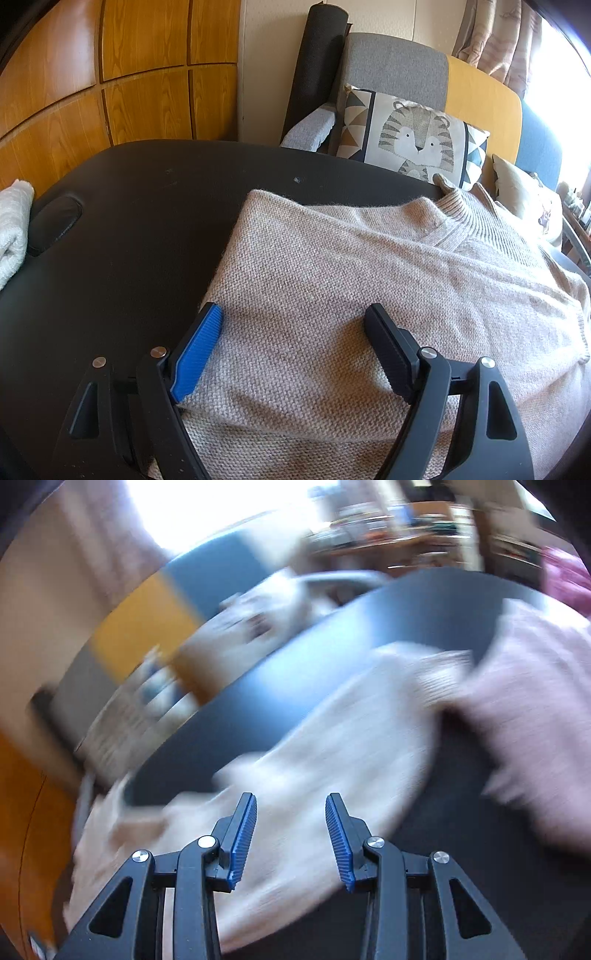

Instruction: Fold clothes

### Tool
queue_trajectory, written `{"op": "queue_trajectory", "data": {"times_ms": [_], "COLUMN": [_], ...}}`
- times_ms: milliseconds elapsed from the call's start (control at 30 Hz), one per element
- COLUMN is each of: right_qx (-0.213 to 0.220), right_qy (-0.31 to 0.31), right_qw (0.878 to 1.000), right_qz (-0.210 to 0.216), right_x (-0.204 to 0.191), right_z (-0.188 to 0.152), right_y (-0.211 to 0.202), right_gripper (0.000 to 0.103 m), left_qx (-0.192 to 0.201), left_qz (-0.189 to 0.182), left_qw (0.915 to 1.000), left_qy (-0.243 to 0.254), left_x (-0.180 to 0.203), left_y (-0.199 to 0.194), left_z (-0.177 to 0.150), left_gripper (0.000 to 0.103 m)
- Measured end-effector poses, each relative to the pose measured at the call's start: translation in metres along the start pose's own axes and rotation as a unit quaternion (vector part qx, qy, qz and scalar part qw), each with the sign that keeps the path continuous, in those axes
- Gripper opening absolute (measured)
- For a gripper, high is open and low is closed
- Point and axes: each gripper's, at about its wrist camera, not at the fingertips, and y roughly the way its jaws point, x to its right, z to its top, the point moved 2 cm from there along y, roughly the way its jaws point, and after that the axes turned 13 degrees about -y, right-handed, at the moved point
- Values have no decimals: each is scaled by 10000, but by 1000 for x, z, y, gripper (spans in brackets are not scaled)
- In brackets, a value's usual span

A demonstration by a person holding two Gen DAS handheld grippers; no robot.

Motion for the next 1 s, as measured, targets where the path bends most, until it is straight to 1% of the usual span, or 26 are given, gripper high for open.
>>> {"op": "queue_trajectory", "data": {"times_ms": [100,200,233,300,333,433,500,533,567,600,633,667,733,833,933,1000], "right_qx": [67,66,62,-103,-110,-237,-154,-125,-98,-70,-67,-56,41,273,469,569], "right_qy": [487,943,1098,1232,1318,1582,1779,1797,1811,1825,1879,1929,1911,1969,1622,1135], "right_qw": [9987,9951,9930,9913,9904,9857,9820,9821,9823,9824,9812,9800,9805,9772,9773,9784], "right_qz": [-109,292,432,443,392,522,619,546,464,383,428,476,461,744,1283,1633], "right_x": [50,73,80,85,88,92,95,95,95,95,97,98,95,81,38,-6], "right_z": [23,37,41,46,46,50,50,50,49,48,48,47,49,56,69,76], "right_y": [0,9,13,23,28,45,53,55,56,58,59,58,53,40,24,11], "right_gripper": [42,44,47,47,47,47,47,39,33,17,9,9,7,7,7,7], "left_qx": [2,4,4,3,4,7,8,8,9,10,11,12,14,15,13,10], "left_qz": [21,23,21,15,12,6,-1,-6,-9,-12,-15,-18,-22,-29,-41,-45], "left_qw": [10000,10000,10000,10000,10000,10000,10000,10000,10000,10000,10000,10000,10000,10000,10000,10000], "left_qy": [18,18,18,17,14,10,7,4,3,3,2,4,7,7,8,7], "left_x": [1,1,0,0,-1,-1,-1,-1,-2,-2,-2,-2,-2,-2,-3,-3], "left_y": [0,-1,-1,-1,-1,-1,0,0,0,0,0,1,1,2,2,2], "left_z": [0,0,0,0,0,0,1,1,1,1,1,1,2,2,3,3], "left_gripper": [83,83,83,83,83,83,83,83,83,83,83,83,83,83,83,83]}}
